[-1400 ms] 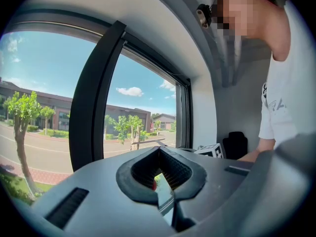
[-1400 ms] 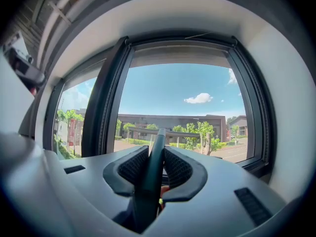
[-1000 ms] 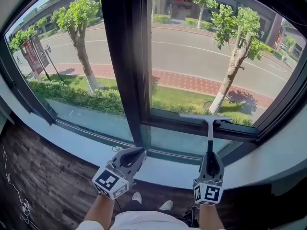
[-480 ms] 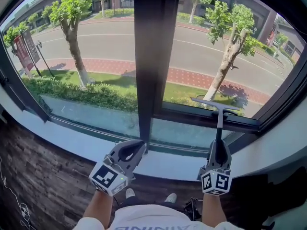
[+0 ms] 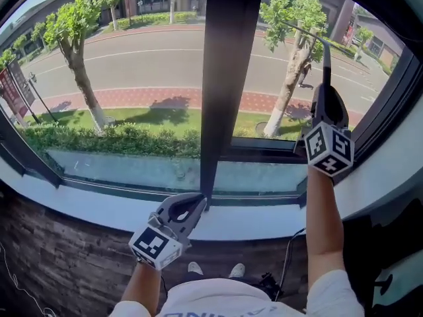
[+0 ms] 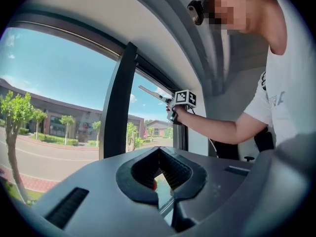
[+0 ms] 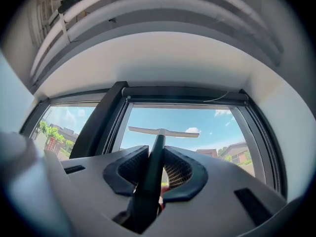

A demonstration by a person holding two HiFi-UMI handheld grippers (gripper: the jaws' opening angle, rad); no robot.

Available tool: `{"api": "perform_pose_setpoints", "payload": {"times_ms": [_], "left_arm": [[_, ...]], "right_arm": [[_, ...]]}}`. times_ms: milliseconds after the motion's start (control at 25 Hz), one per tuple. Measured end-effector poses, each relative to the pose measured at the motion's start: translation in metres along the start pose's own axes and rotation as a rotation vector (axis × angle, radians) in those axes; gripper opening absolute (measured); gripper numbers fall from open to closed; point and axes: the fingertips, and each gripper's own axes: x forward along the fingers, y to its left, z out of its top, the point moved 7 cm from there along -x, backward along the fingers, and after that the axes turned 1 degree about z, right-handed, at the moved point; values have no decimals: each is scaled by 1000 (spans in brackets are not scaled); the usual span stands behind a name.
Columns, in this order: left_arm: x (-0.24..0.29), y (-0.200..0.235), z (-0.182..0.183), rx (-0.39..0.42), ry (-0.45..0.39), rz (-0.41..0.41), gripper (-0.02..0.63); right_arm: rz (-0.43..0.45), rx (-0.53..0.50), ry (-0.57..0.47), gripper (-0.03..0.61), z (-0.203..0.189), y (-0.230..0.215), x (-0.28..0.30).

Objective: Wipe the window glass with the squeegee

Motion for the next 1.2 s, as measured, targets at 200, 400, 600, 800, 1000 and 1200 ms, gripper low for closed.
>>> {"api": "perform_pose_setpoints", "payload": {"times_ms": [200,400,600,800,1000,1200], "left_arm": [[5,-7,-9,-22,3,-35,17],[5,-14,-14,-18,9,-28,17],[2,-14,-11,-18,4,-16,17],[2,-17,-13,-1,23,-23,17],[4,-18,-9,-4,9,-14,17],[14,-15,-26,-3,29,-2,17]], "right_arm": [[-6,-13,-32,100,39,17,54],[-4,-27,-32,100,58,25,79],[15,-99,-81,100,76,32,97],[20,-94,-86,100,91,34,109],[34,-98,-90,100,87,35,117],[46,-116,-71,100,62,27,110]]}}
